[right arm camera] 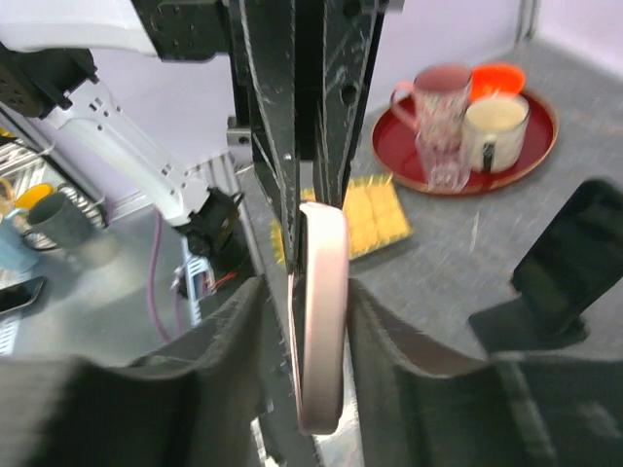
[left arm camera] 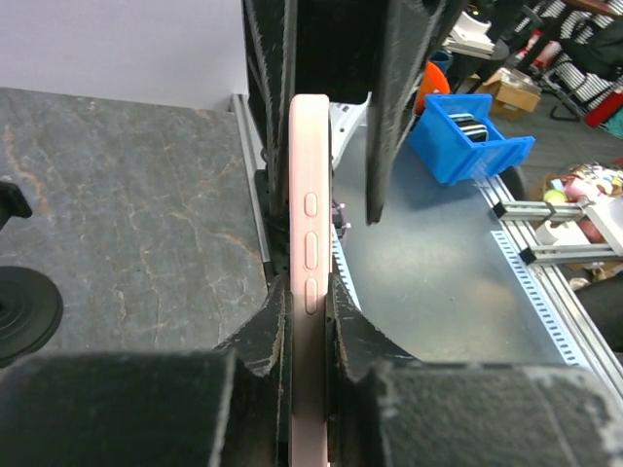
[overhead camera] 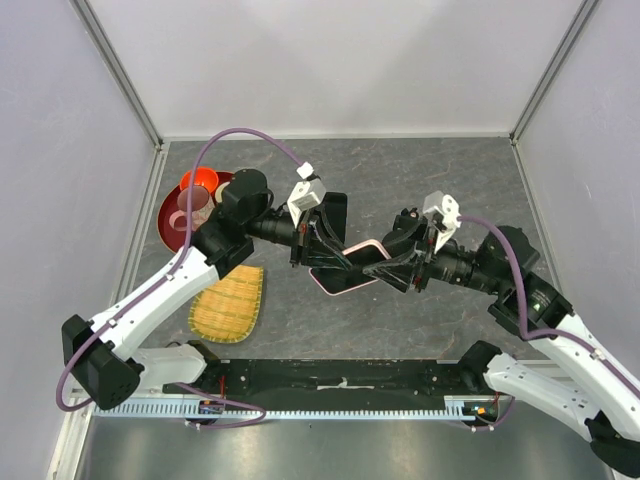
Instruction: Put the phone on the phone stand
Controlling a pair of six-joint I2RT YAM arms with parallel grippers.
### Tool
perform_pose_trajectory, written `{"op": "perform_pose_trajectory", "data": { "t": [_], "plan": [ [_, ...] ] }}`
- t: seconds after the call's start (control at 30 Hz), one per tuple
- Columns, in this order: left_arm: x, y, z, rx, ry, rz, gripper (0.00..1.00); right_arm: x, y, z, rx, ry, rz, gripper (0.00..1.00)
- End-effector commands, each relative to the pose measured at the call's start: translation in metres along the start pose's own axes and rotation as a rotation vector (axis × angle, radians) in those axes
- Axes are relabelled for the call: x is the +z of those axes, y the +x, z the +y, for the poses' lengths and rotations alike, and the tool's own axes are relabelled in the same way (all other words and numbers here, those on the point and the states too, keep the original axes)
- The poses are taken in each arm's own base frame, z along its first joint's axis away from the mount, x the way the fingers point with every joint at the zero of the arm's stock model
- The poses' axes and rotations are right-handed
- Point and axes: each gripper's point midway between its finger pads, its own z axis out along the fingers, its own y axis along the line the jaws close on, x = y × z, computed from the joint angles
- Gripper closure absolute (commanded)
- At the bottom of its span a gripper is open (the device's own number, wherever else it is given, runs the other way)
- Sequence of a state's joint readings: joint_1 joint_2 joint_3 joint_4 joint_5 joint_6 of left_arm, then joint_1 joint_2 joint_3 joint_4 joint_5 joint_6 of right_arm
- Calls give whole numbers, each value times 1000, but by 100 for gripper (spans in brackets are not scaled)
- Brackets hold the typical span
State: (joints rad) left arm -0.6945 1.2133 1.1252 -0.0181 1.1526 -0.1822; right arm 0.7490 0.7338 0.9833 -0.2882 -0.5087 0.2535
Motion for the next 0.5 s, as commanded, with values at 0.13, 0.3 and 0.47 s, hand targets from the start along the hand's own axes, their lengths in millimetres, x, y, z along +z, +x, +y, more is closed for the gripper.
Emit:
{"op": "perform_pose_trajectory", "data": {
  "t": [0.13, 0.3, 0.47],
  "plan": [
    [-6, -28, -9, 118, -62, -109, 98, -8, -30, 8, 10, -46, -332, 45],
    [-6, -28, -10, 110, -56, -118, 98, -2, -35, 4, 48, -53, -387, 51],
    [-6, -28, -11, 108, -47, -117, 98, 1, -39, 0, 44, -41, -404, 59]
  ]
}}
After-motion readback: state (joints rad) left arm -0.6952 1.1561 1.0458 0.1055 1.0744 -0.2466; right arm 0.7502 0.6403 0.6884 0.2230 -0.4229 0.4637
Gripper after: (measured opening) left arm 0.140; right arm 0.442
